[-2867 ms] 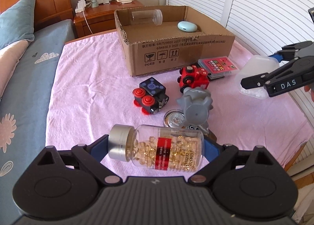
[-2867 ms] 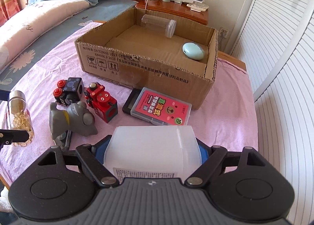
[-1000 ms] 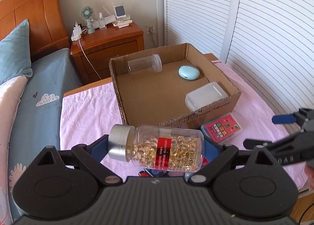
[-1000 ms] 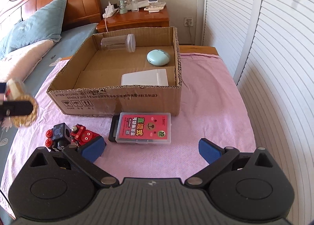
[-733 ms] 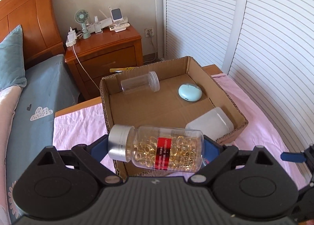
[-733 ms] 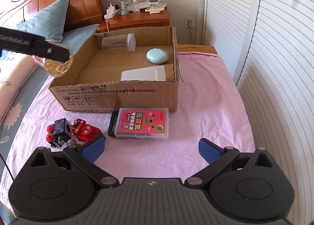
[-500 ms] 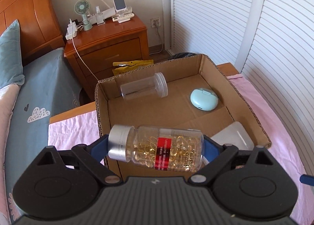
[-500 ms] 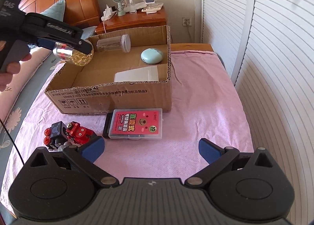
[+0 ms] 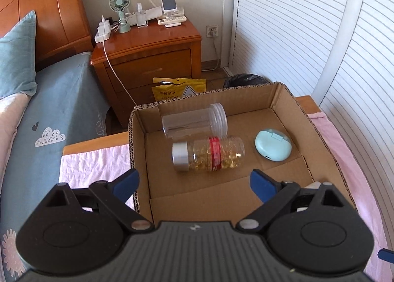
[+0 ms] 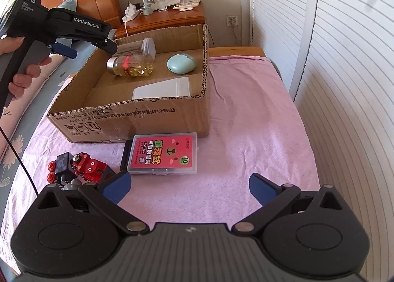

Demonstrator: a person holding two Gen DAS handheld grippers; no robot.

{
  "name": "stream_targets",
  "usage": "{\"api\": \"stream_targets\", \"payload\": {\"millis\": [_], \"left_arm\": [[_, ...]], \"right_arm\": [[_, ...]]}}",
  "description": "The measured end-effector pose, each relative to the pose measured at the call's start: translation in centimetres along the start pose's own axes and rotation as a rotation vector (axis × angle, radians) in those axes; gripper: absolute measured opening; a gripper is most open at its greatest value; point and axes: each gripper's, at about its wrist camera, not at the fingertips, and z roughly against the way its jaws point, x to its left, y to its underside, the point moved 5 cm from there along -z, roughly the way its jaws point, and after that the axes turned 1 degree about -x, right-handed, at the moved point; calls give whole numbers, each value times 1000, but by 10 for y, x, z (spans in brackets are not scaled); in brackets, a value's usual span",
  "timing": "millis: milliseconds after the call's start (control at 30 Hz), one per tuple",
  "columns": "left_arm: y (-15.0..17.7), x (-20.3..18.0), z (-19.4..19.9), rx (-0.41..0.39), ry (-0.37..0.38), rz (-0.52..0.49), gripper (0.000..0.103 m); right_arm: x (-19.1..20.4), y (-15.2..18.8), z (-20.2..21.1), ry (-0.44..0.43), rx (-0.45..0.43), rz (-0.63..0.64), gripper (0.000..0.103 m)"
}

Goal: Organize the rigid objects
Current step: 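Withdraw the left tool from the box, then move the left tool to the black cube toy while the right tool approaches the red card case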

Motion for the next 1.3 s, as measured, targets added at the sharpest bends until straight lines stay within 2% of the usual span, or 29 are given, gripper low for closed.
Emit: {"api": "stream_targets", "payload": {"millis": [367, 767, 900, 1133, 1300], "left_arm": [[25, 0, 72, -44, 6, -22, 97], [96, 11, 139, -83, -23, -3, 98], [127, 9, 141, -86, -11, 12, 99], [181, -1, 120, -40, 15, 20, 99], [199, 1, 103, -27, -4, 55, 99]], "right_arm": [[13, 2, 30, -13, -55, 27, 103], [23, 22, 58, -50, -90, 45, 103], [26, 29, 61, -51, -87, 54, 103], [25, 32, 60, -48, -79, 44, 103], [25, 32, 57, -39, -74, 37, 103]]}}
